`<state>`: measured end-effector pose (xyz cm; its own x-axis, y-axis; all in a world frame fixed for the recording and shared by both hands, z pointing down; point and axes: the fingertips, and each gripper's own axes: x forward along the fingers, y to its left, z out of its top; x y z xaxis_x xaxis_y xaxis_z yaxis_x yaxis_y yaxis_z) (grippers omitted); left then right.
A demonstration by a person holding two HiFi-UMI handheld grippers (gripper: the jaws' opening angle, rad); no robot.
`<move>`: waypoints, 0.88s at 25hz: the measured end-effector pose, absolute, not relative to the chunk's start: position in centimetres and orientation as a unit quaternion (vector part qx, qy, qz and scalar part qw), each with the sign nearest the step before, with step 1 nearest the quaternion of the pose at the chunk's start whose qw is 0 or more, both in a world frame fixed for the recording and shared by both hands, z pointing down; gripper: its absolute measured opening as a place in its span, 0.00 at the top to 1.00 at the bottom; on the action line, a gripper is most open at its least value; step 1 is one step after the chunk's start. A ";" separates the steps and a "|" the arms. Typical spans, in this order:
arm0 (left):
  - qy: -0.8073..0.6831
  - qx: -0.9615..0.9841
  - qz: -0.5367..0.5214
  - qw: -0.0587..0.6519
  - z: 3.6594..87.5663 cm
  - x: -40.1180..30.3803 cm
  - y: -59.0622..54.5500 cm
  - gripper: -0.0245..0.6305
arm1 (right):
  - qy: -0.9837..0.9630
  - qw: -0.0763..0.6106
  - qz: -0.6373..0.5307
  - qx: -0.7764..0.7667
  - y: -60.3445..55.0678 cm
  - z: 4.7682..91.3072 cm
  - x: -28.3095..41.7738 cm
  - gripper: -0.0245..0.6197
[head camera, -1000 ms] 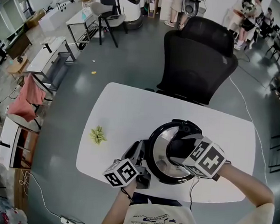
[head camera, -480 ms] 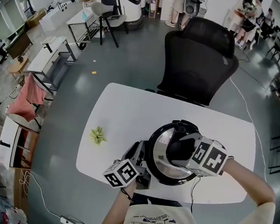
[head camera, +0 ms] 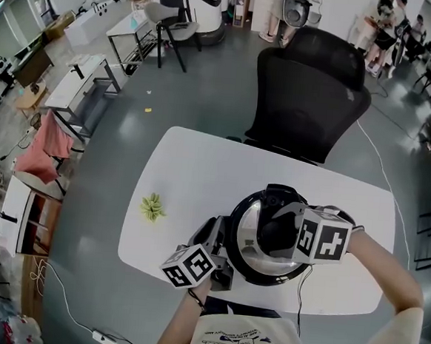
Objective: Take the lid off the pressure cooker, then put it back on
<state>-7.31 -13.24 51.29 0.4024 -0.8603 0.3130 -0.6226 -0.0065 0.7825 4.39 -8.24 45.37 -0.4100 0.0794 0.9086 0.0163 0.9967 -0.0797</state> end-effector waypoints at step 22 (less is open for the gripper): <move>-0.545 0.701 -0.108 0.446 51.4 -7.3 -13.1 0.78 | -0.845 0.533 0.035 -0.013 -8.1 45.6 4.2 0.49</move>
